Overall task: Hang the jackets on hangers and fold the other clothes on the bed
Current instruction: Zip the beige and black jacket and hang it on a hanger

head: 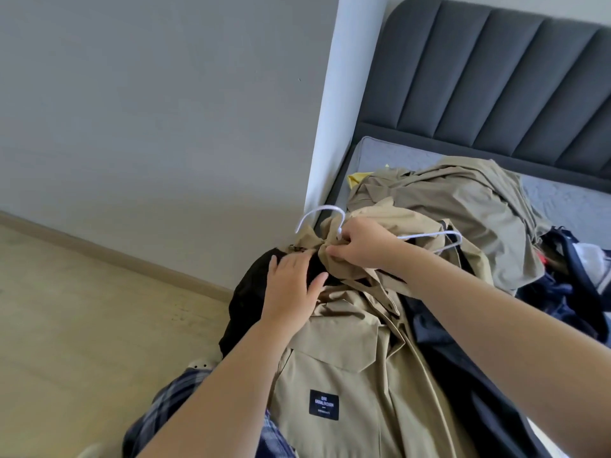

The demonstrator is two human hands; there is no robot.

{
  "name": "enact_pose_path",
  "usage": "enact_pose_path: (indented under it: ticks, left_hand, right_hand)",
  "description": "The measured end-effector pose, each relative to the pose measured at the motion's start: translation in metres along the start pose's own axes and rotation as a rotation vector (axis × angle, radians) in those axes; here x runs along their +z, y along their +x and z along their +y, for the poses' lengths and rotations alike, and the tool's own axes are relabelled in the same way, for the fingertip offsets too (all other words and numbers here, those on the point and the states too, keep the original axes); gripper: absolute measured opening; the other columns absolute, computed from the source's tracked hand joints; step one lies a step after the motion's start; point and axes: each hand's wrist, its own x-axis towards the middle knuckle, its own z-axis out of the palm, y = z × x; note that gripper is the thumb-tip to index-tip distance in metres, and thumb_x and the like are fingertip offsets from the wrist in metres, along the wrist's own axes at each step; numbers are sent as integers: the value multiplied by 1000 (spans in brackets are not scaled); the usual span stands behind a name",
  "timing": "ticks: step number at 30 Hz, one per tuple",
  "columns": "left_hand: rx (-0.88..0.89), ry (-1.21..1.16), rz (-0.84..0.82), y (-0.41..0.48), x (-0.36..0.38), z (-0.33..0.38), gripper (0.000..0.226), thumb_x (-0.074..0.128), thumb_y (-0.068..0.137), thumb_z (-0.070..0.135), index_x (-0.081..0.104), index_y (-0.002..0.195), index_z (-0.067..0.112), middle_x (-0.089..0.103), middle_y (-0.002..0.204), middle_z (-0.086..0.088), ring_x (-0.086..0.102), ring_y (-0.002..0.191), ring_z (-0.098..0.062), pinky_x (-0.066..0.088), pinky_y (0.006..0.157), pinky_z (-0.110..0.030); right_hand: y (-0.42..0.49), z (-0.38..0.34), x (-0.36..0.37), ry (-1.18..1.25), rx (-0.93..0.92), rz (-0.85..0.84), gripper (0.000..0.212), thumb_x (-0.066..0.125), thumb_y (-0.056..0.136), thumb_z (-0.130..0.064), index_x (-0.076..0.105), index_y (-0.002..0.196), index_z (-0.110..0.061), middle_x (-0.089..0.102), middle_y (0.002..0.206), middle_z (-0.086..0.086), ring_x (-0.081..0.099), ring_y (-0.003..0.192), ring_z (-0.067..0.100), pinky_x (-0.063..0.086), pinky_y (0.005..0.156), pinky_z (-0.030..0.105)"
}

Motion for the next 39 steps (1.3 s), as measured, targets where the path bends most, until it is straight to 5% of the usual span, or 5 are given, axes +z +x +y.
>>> enact_pose_path:
  ticks: [4,9,19,23,39]
  left_hand:
    - [-88,-140,55,-2,1,-1,22,50,95,30,64,96,13,65,80,0,59,77,-22,32,63,-25]
    - [-290,-330,75,4,-3,-10,16,52,94,20,66,94,13,67,81,-3,58,79,-25,37,65,-31]
    - [-460,-360,134,4,-1,-20,18,50,96,16,64,90,6,66,85,-10,55,79,-28,31,64,-29]
    - [-447,-345,132,1,0,-23,19,50,97,16,63,87,6,61,78,-3,50,73,-22,31,63,-28]
    - [-346,-75,98,-2,0,-31,17,44,94,21,59,89,16,64,78,-6,57,76,-35,34,62,-30]
  right_hand:
    - [-9,-18,5,-6,-208,84,54,65,85,-31,31,47,-17,35,49,-2,39,58,21,24,51,29]
    - [-12,-16,15,133,-288,454,19,60,91,-19,71,81,-7,66,87,8,53,90,29,39,86,37]
    - [-24,84,25,171,593,713,70,50,72,0,32,139,-11,33,143,13,24,135,31,16,111,45]
    - [-25,115,18,301,737,363,25,50,87,-13,59,109,-5,62,105,17,56,109,38,42,94,42]
    - [-9,102,-13,560,831,914,34,37,95,-18,64,99,2,65,106,21,57,102,38,41,84,33]
